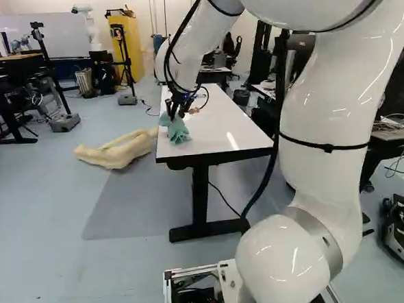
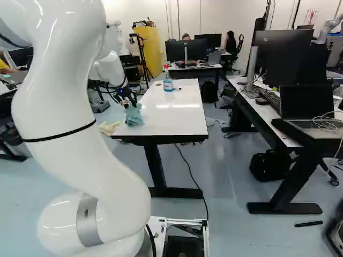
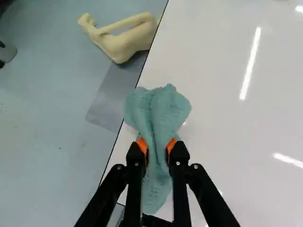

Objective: Clean the table with the green towel

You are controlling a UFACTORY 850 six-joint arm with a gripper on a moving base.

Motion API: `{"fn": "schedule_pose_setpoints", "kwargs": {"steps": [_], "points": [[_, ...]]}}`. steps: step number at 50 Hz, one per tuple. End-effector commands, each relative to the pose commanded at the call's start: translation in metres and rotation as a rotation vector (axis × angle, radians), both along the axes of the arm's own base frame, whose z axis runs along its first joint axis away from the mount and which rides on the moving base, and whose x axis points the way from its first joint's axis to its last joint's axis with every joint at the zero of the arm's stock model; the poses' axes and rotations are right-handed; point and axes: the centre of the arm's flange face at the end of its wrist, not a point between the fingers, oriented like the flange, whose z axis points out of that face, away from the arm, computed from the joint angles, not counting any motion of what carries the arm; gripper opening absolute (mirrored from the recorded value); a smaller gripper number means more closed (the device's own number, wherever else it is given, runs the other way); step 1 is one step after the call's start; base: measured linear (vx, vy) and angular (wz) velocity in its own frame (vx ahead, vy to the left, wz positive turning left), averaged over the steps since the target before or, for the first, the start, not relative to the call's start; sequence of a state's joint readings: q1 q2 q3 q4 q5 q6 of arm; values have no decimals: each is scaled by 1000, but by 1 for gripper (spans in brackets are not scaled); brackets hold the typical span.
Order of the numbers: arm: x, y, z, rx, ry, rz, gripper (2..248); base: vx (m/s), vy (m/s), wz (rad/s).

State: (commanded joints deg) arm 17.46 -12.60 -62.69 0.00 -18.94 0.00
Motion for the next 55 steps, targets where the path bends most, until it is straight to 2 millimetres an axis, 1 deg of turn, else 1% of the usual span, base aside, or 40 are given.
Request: {"fn": "schedule_pose_setpoints", "kwargs": {"steps": [1, 5, 6, 11, 12, 16, 17, 21, 22, 26, 27, 41, 46, 55], "points": [[0, 0, 0, 0, 0, 0, 90, 0, 0, 0], [0, 0, 0, 0, 0, 0, 90, 0, 0, 0], [0, 0, 0, 0, 0, 0, 125, 0, 0, 0], [0, 0, 0, 0, 0, 0, 125, 0, 0, 0], [0, 0, 0, 0, 0, 0, 160, 0, 0, 0], [0, 0, 0, 0, 0, 0, 160, 0, 0, 0], [0, 0, 0, 0, 0, 0, 197, 0, 0, 0], [0, 0, 0, 0, 0, 0, 197, 0, 0, 0], [0, 0, 0, 0, 0, 0, 233, 0, 0, 0], [0, 0, 0, 0, 0, 0, 233, 0, 0, 0], [0, 0, 0, 0, 0, 0, 247, 0, 0, 0], [0, -1, 0, 0, 0, -2, 247, 0, 0, 0], [-1, -7, 1, 0, -2, -12, 247, 0, 0, 0], [-4, -22, 11, 5, -16, -37, 247, 0, 0, 0]]}}
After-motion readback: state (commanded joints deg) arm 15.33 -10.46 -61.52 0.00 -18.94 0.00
